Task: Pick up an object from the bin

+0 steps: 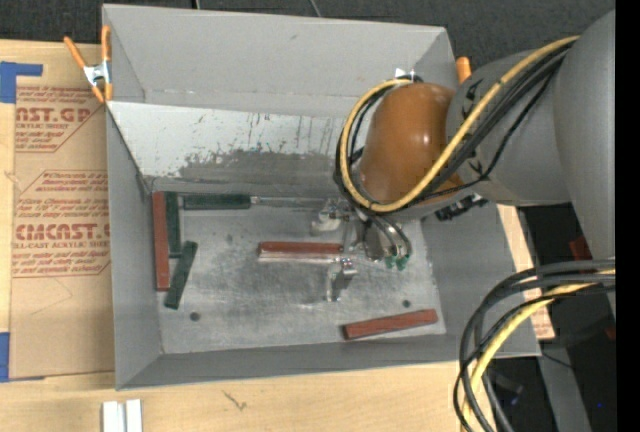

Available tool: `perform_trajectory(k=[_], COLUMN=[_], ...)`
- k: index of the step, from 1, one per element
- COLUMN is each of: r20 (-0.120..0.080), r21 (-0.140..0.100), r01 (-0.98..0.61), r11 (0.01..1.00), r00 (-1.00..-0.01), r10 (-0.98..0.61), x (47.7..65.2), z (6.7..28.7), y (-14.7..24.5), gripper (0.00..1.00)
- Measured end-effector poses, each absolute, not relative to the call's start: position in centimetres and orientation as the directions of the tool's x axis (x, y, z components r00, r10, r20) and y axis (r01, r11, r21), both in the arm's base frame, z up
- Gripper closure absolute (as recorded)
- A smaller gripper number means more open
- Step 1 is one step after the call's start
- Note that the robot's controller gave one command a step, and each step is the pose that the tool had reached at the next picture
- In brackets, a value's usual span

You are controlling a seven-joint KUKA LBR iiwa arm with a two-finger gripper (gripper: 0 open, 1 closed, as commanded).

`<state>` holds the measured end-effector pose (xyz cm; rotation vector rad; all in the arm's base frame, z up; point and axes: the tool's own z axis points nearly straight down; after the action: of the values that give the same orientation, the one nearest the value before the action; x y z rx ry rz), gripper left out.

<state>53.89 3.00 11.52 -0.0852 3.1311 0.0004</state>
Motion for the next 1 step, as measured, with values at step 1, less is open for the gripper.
perform_trajectory(k=[1], r20=[-0.013], r21=[0.002], r01=[-0.075], r11=[0.997], r00=[-0.997], r10=[-0.075], x=[55.43], z=[7.69], y=[1.10], gripper=[1.00])
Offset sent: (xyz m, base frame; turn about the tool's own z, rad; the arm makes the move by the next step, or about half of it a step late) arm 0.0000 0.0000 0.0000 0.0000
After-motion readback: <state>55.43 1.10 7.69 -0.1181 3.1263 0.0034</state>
